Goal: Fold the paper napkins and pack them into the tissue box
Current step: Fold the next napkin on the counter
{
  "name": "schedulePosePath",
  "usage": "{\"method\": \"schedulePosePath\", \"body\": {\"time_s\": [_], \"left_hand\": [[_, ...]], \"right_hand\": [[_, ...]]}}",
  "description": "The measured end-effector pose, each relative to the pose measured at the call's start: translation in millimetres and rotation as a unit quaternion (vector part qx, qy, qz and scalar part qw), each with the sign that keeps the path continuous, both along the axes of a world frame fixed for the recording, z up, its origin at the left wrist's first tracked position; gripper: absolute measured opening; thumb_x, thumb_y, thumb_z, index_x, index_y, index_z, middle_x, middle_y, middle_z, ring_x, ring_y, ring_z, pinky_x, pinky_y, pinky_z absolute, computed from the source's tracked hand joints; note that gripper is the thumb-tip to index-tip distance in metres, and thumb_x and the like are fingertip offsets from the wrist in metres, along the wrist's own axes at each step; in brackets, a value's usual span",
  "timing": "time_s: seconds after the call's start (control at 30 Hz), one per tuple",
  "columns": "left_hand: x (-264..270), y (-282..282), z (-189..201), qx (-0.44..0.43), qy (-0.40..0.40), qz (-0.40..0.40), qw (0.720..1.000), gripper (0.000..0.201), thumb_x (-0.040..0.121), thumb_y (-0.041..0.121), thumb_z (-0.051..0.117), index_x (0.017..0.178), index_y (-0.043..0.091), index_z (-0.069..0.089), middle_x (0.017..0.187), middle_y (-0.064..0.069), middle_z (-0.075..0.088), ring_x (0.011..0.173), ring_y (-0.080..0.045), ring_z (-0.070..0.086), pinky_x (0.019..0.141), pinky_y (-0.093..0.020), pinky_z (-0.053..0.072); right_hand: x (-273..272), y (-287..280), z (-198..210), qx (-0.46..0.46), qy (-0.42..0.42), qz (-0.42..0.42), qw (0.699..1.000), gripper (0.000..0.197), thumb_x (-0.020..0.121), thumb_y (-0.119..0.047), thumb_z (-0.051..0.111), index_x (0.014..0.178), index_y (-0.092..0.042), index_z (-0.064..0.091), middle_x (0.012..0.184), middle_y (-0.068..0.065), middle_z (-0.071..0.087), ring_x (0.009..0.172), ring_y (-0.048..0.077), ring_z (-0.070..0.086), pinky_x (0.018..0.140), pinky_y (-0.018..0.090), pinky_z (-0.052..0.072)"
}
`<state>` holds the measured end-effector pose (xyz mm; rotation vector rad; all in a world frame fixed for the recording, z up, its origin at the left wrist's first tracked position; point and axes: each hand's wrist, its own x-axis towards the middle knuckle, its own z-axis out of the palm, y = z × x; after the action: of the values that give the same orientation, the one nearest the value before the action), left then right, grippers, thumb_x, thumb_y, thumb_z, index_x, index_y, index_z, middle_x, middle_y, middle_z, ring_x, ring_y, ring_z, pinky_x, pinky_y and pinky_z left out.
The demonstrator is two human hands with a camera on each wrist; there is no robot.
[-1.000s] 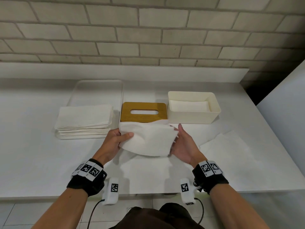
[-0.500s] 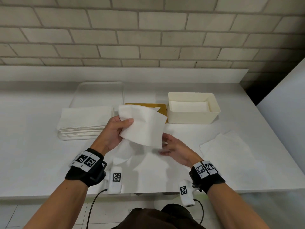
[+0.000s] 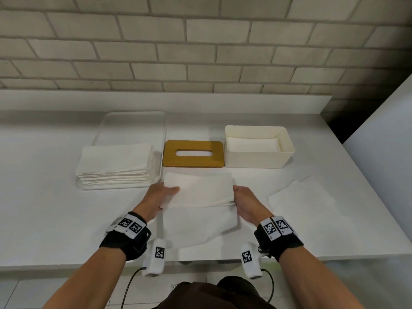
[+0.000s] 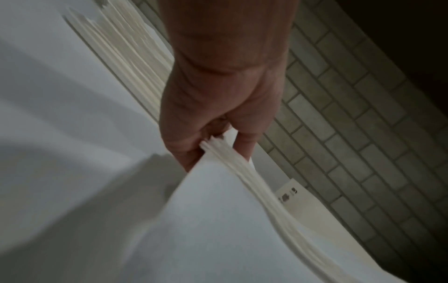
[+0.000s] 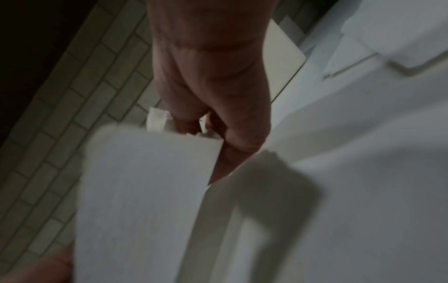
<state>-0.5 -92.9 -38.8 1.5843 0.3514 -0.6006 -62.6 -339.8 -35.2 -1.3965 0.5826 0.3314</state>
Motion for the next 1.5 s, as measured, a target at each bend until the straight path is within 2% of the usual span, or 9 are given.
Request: {"method": "schedulePosePath", "body": {"time_s": [0.2,0.47,0.7,0.77,0.83,1.07,1.2,1.37,1.5], "left_hand": [[-5,-5,-4,0.024,0.01,0.021,0.999,0.033,0.085,0.009,0.07,0.118,0.004,0.064,0.11,-0.011,0.071,0.102,-0.03,0.067,0.096,-0.046,0.051],[10,0,32,-0.073,0.0,0.031,0.997,0.02,0.088,0.005,0.065,0.108,0.006,0.067,0.113,-0.016,0.07,0.103,-0.033,0.066,0.097,-0.047,0.05],[10,-5,42,-0.099,0.025,0.001,0.995,0.029,0.085,0.008,0.067,0.113,-0.001,0.068,0.115,-0.017,0.069,0.106,-0.035,0.066,0.098,-0.045,0.05],[8,-6,39,-0.094,0.023,-0.002,0.995,0.033,0.084,0.008,0.068,0.115,0.0,0.067,0.117,-0.017,0.069,0.11,-0.035,0.065,0.101,-0.048,0.047],[7,-6,34,-0.087,0.01,-0.003,0.996,0.035,0.082,0.006,0.069,0.116,0.001,0.067,0.115,-0.015,0.071,0.108,-0.033,0.066,0.102,-0.048,0.047],[0,1,30,-0.069,-0.009,-0.033,0.997,0.035,0.08,0.007,0.072,0.114,0.002,0.068,0.111,-0.013,0.073,0.105,-0.031,0.068,0.102,-0.049,0.047],[-3,4,27,-0.069,-0.016,-0.064,0.995,0.048,0.072,0.015,0.077,0.118,0.004,0.066,0.115,-0.012,0.071,0.108,-0.031,0.067,0.102,-0.048,0.047],[-1,5,17,-0.007,-0.022,-0.037,0.999,0.033,0.079,0.011,0.074,0.111,0.005,0.069,0.108,-0.01,0.074,0.104,-0.03,0.068,0.102,-0.047,0.047],[0,4,3,0.073,-0.023,-0.02,0.997,0.037,0.079,0.017,0.075,0.112,0.006,0.065,0.112,-0.009,0.07,0.108,-0.027,0.062,0.102,-0.042,0.045]], "right_hand": [[-1,-2,-6,0.085,0.038,-0.03,0.995,0.045,0.1,-0.047,0.043,0.119,-0.012,0.065,0.116,0.009,0.071,0.111,0.027,0.065,0.102,0.044,0.048],[-10,-15,-2,0.094,-0.048,0.106,0.989,0.037,0.081,0.015,0.06,0.114,0.0,0.065,0.116,0.018,0.07,0.108,0.032,0.066,0.096,0.041,0.053],[-7,-16,-6,-0.13,-0.104,0.076,0.983,0.027,0.081,-0.001,0.073,0.106,-0.001,0.067,0.098,0.007,0.072,0.087,0.015,0.067,0.078,0.022,0.053],[-11,-13,-1,-0.155,-0.104,0.069,0.98,0.008,0.082,0.003,0.069,0.083,-0.004,0.068,0.067,-0.008,0.069,0.059,0.003,0.057,0.056,0.013,0.043],[-14,-10,0,-0.183,-0.088,0.064,0.977,0.039,0.085,0.011,0.055,0.056,-0.014,0.059,0.039,-0.013,0.052,0.039,0.001,0.044,0.047,0.018,0.035],[-18,-2,7,0.154,-0.028,-0.116,0.981,0.023,0.09,-0.016,0.041,0.085,-0.01,0.062,0.082,0.009,0.065,0.07,0.022,0.063,0.07,0.033,0.046],[-19,5,11,0.233,-0.005,-0.122,0.965,0.062,0.093,-0.061,0.044,0.127,-0.012,0.06,0.125,0.015,0.066,0.112,0.034,0.063,0.094,0.045,0.05],[-17,6,9,0.281,0.013,-0.095,0.955,0.094,0.08,-0.083,0.032,0.132,-0.008,0.057,0.128,0.016,0.064,0.117,0.034,0.062,0.103,0.047,0.044],[-17,5,9,0.255,0.014,-0.045,0.966,0.079,0.087,-0.074,0.034,0.126,-0.011,0.061,0.122,0.012,0.068,0.109,0.026,0.068,0.097,0.045,0.048]]}}
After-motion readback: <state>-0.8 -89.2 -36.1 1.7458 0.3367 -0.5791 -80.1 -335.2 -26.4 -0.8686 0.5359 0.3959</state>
